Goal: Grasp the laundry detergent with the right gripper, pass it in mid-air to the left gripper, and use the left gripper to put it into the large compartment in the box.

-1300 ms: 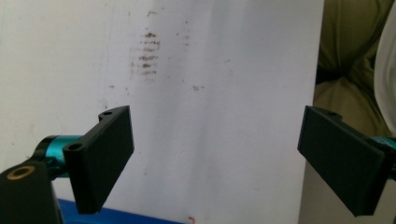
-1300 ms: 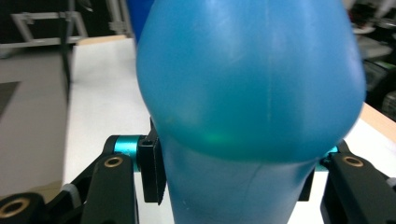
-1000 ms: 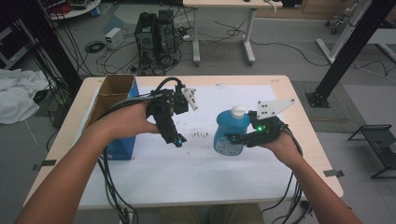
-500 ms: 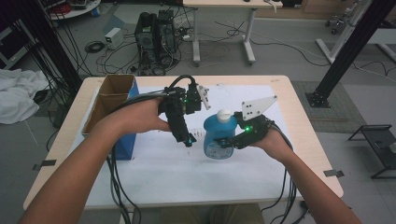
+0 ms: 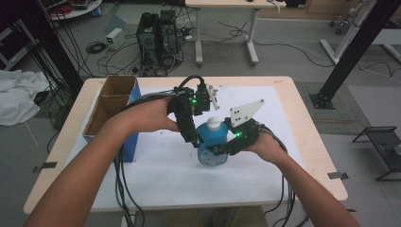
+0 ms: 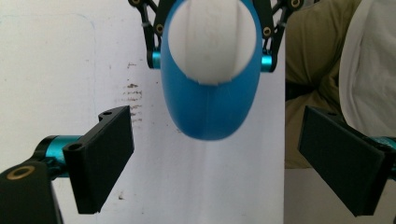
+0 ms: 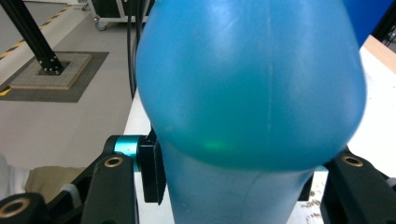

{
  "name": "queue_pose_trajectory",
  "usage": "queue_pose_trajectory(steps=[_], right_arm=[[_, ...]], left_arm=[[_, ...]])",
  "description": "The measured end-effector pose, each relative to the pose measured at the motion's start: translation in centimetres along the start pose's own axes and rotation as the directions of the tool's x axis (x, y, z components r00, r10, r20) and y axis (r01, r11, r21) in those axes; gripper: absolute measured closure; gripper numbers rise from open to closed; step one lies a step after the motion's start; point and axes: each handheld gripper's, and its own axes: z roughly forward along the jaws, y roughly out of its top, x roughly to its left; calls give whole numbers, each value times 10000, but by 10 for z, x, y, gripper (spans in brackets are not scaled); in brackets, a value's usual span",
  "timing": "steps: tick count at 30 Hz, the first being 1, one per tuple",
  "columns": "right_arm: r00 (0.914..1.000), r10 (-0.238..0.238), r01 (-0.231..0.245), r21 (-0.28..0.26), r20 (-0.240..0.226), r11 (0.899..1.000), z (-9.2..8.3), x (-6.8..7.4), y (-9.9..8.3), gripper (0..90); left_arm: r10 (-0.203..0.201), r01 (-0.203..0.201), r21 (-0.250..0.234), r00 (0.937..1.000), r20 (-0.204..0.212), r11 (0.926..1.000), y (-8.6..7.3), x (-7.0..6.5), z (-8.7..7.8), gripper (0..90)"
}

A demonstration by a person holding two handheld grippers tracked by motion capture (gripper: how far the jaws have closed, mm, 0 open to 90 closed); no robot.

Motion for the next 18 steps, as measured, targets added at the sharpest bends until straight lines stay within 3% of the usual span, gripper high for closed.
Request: queue_pose_trajectory(steps=[12, 15, 18], right_arm=[[9995, -321, 321, -68, 40, 9995, 10, -2, 3, 434], [10000, -36, 35, -41, -84, 10000, 9, -1, 3, 434], [9999, -115, 115, 13, -107, 9999, 9, -2, 4, 434]], left_arm=[[70, -72, 108, 9998, 209, 9999, 8, 5, 12, 107], [99, -103, 161, 9997, 243, 9998, 9, 6, 15, 107], [126, -132, 176, 9994, 322, 9998, 12, 6, 18, 107]])
